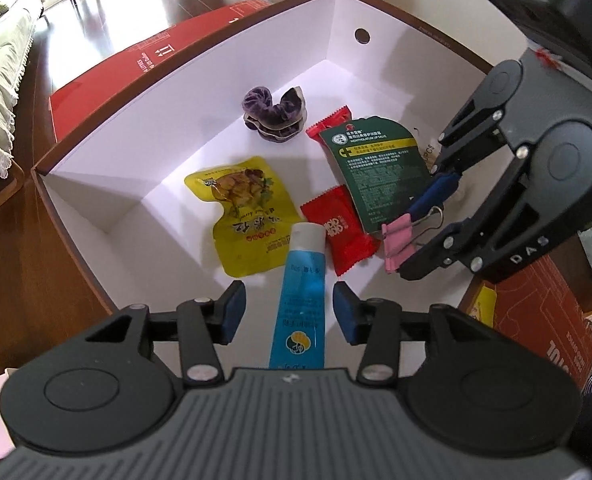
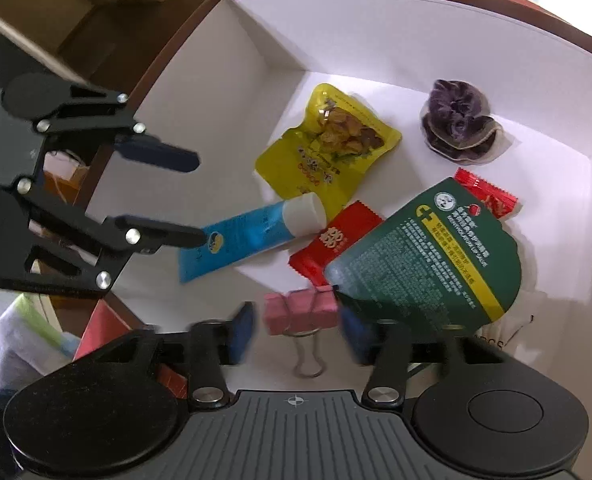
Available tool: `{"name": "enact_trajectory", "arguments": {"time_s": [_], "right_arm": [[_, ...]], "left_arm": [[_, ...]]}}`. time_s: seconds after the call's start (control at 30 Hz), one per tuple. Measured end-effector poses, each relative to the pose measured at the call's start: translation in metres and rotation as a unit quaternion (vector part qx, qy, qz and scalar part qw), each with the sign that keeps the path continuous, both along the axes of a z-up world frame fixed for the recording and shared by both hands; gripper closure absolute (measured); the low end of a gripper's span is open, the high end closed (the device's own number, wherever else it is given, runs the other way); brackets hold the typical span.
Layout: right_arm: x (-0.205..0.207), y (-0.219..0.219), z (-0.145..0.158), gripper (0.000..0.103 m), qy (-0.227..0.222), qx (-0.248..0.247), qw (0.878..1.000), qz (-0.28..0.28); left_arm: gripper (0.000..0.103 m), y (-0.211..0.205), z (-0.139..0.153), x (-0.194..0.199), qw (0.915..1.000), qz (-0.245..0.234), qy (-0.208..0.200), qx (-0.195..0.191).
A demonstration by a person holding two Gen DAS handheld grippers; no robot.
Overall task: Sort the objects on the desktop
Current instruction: 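Open both tools to release the blue tube and pink clip in the box, then withdraw both tools from the box and move them over the mat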
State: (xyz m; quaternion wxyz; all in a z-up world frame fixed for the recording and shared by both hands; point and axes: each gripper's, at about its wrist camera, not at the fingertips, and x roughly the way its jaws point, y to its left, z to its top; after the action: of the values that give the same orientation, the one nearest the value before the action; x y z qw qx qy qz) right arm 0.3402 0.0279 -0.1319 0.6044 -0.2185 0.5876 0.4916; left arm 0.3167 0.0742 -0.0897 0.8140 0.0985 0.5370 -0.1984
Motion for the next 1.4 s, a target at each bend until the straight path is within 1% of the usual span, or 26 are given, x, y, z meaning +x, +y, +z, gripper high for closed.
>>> {"name": "enact_trajectory", "arguments": {"time_s": [0.1, 0.23, 0.3, 0.43, 0.7, 0.87, 1.17, 1.4], "right_arm": [[0.002, -0.001, 0.002, 0.037, 0.004, 0.0, 1.0, -0.008], [0.004, -0.002, 0.004, 0.037, 0.017, -0.013, 1.0, -0.023], [0.003, -0.003, 0.005, 0.037, 0.016, -0.017, 0.999, -0.024], [0.002, -0.01, 0.015, 0.037, 0.008, -0.007, 0.999, -0.034], [-0.004, -0.03, 0.043, 0.037, -0.032, 0.027, 0.997, -0.069], [-0.01, -0.045, 0.064, 0.037, -0.06, 0.04, 0.994, -0.088], [-0.035, -0.086, 0.099, 0.037, -0.096, 0.083, 0.982, -0.143], [-0.061, -0.109, 0.12, 0.037, -0.111, 0.11, 0.974, -0.165]], "left_arm": [[0.06, -0.001, 0.0, -0.002, 1.0, -0.004, 0.001, 0.003], [0.06, -0.002, 0.0, -0.003, 1.0, -0.004, 0.004, 0.006], [0.059, -0.002, 0.001, -0.004, 0.9999, -0.004, 0.004, 0.009], [0.059, -0.002, 0.003, -0.006, 0.9999, -0.006, 0.002, 0.013], [0.058, -0.006, 0.02, -0.013, 0.9997, -0.013, -0.017, 0.011], [0.057, -0.01, 0.033, -0.02, 0.9993, -0.017, -0.03, 0.015], [0.052, -0.021, 0.062, -0.047, 0.9976, -0.032, -0.06, 0.018], [0.05, -0.033, 0.08, -0.068, 0.9955, -0.042, -0.08, 0.027]]}}
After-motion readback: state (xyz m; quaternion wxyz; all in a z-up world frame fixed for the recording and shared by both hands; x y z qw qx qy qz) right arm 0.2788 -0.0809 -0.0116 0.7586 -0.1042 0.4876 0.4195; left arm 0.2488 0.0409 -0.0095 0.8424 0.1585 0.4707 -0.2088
